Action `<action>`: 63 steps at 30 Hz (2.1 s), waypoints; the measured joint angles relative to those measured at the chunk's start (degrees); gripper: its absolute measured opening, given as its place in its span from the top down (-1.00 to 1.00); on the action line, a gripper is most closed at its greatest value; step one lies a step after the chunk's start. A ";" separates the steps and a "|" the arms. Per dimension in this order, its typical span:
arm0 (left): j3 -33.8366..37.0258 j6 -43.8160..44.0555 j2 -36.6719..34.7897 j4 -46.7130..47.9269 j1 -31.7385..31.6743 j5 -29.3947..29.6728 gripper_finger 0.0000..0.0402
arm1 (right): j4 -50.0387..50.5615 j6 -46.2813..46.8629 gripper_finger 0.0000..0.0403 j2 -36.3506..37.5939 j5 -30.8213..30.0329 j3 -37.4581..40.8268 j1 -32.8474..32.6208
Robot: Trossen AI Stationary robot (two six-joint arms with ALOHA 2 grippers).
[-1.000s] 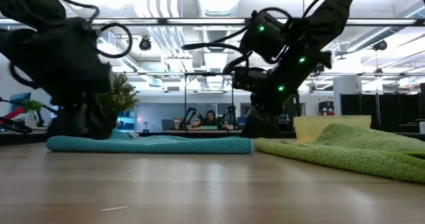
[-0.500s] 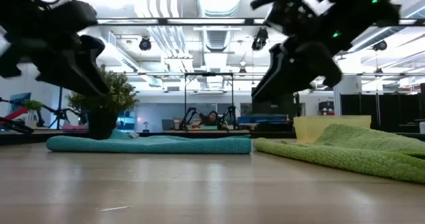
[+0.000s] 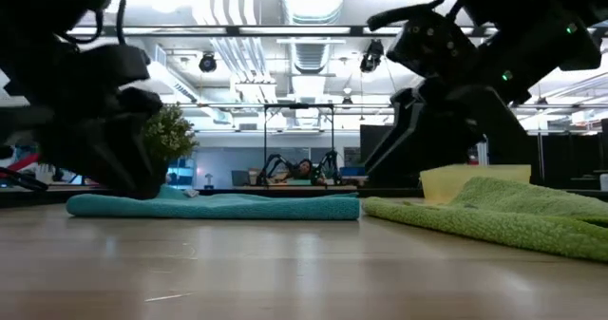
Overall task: Roll microfiber towels into tight, uniform cylinder then place into a basket
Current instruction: Fold the blue microfiber towel
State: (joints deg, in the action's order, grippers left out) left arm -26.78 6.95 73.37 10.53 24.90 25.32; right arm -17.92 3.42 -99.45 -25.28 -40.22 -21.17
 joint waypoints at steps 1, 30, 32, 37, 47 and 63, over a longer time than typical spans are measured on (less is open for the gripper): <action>-0.36 0.06 1.21 0.50 0.06 -0.58 0.34 | -0.52 -0.42 0.23 -0.08 0.01 -0.07 0.02; -3.70 19.35 6.99 0.00 0.25 -17.11 0.34 | -8.86 0.90 0.30 -0.19 3.48 -0.16 4.79; -3.65 20.68 7.02 -2.00 0.23 -19.92 0.34 | -8.84 2.38 0.33 -0.19 1.35 -0.16 5.83; -3.48 22.19 7.18 -9.26 0.51 -23.38 0.34 | -8.91 4.86 0.41 -0.19 1.30 -0.16 8.38; -4.05 18.83 10.79 -25.24 0.74 -20.72 0.34 | -11.01 7.17 0.55 -0.19 8.77 -0.22 6.23; -8.25 19.83 1.43 6.41 1.85 -6.32 0.35 | -5.90 15.48 0.82 -0.21 -5.85 -0.24 4.62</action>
State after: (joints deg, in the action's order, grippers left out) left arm -35.03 26.77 74.80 16.94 26.74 19.00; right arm -23.82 18.90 -99.66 -31.14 -40.47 -16.55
